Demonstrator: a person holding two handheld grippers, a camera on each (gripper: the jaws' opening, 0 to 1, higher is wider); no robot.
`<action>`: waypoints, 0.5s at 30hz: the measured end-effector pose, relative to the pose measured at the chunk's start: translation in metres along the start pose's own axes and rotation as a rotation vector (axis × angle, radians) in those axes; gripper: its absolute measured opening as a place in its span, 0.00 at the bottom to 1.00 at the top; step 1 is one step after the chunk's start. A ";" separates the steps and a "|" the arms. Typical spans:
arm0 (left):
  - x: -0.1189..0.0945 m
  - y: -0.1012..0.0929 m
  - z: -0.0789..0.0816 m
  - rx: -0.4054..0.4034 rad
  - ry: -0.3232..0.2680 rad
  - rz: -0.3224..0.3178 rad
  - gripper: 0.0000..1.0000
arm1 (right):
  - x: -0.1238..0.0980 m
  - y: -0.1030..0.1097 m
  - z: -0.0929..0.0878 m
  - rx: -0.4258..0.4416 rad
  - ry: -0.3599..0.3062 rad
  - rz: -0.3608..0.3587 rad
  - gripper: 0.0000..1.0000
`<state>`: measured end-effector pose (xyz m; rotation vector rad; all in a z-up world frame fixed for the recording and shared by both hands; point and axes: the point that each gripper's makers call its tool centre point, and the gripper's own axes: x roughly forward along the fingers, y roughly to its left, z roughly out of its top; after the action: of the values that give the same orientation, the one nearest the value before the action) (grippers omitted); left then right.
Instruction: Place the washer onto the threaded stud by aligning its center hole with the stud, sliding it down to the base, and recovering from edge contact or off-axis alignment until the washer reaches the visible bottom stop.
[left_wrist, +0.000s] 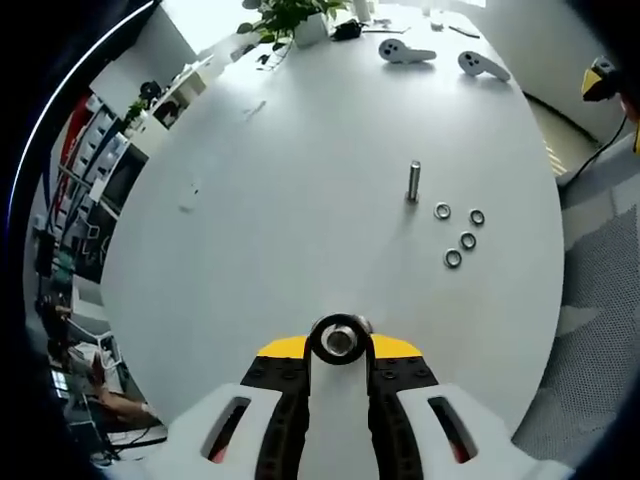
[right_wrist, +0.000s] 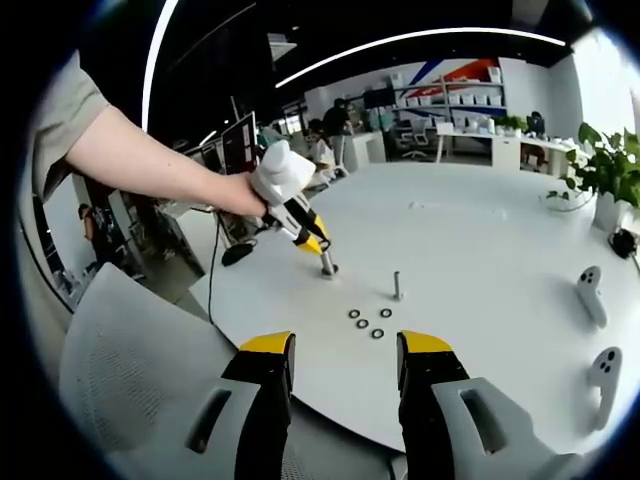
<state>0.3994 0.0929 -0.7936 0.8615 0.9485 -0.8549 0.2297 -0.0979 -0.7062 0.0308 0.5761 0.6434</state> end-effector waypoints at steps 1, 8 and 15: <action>0.001 0.000 -0.001 0.004 0.004 -0.002 0.18 | 0.000 0.000 0.000 -0.001 0.000 0.000 0.43; 0.007 -0.001 -0.006 0.004 0.030 -0.017 0.18 | 0.000 0.000 0.000 0.003 -0.001 -0.001 0.43; 0.015 0.000 -0.006 -0.001 0.035 -0.028 0.19 | 0.000 -0.001 0.000 0.005 0.001 0.000 0.43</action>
<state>0.4023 0.0944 -0.8090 0.8660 0.9930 -0.8654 0.2300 -0.0983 -0.7068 0.0348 0.5790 0.6417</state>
